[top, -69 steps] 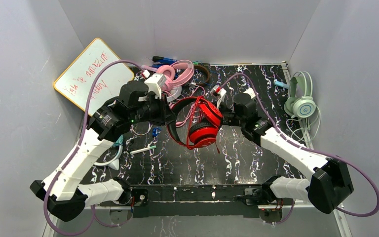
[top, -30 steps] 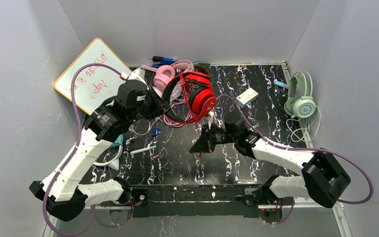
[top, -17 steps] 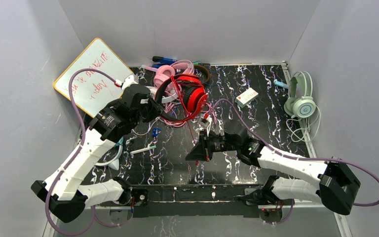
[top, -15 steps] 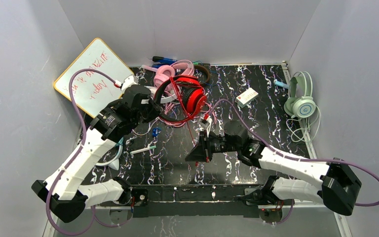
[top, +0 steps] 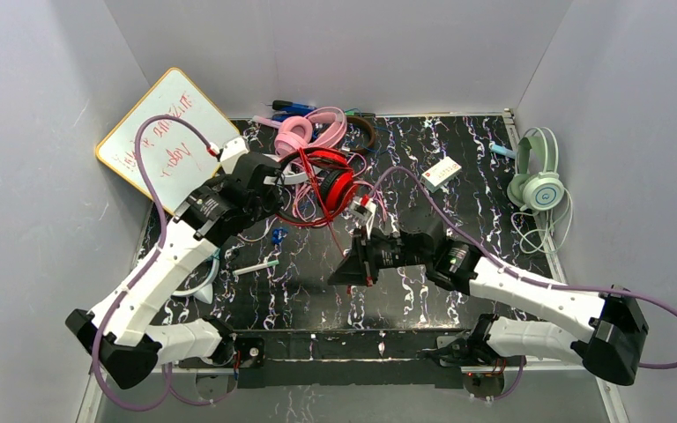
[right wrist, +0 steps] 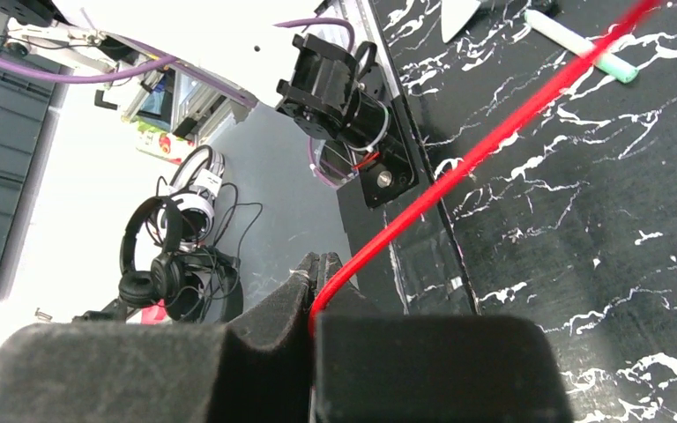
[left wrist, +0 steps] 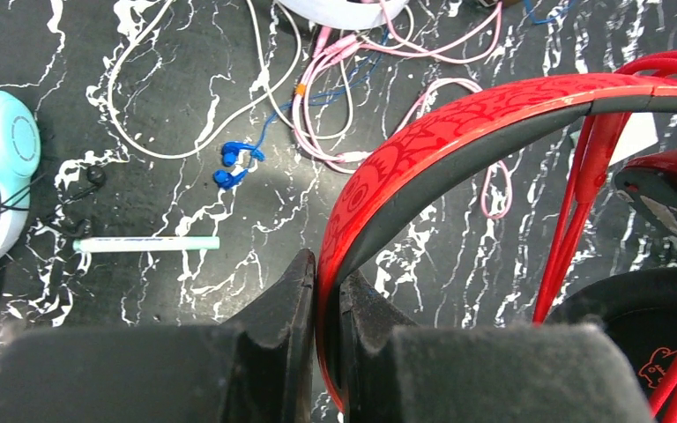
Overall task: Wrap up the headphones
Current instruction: Wrap the headphones cable around the headphones.
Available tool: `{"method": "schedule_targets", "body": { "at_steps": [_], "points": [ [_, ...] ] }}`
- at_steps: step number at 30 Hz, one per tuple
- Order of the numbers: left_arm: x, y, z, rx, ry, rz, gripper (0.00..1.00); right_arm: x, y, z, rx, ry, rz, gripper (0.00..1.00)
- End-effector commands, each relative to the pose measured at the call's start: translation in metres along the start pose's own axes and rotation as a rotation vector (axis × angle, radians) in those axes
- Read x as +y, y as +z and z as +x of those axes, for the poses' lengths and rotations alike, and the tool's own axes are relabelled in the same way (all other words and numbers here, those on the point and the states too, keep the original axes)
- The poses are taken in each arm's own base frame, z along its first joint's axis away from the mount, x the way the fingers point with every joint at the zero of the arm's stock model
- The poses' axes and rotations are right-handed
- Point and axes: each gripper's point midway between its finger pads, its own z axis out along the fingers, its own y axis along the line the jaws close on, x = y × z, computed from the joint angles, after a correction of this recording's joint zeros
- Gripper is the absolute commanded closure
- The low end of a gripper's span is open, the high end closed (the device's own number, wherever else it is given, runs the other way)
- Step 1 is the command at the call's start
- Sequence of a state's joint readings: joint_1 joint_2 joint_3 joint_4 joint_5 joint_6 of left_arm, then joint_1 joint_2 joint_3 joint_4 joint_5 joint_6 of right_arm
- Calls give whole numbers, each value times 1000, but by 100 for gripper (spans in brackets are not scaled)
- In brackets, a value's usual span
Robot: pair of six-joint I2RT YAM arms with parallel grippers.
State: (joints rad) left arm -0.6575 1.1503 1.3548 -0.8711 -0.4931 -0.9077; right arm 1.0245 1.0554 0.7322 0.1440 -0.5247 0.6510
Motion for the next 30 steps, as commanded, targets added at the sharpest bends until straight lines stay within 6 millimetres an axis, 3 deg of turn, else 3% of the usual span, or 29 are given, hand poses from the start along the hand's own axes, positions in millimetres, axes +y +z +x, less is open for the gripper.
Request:
{"method": "schedule_targets", "body": {
  "at_steps": [1,5,8,14,20,30],
  "points": [
    [8,8,-19,-96,-23,-60,100,32,2,-18,22,-26,-77,98],
    [16,20,0,-56,10,-69,100,27,12,-35,-10,-2,-31,98],
    [10,30,24,24,26,-35,100,17,22,-43,-16,26,17,92],
    [16,47,70,130,87,-34,100,-5,33,-53,-61,96,125,91],
    [20,59,112,226,149,-2,100,-30,38,-52,-96,164,222,89],
    [12,65,151,338,181,76,100,-70,47,-40,-122,240,338,84]
  ]
}}
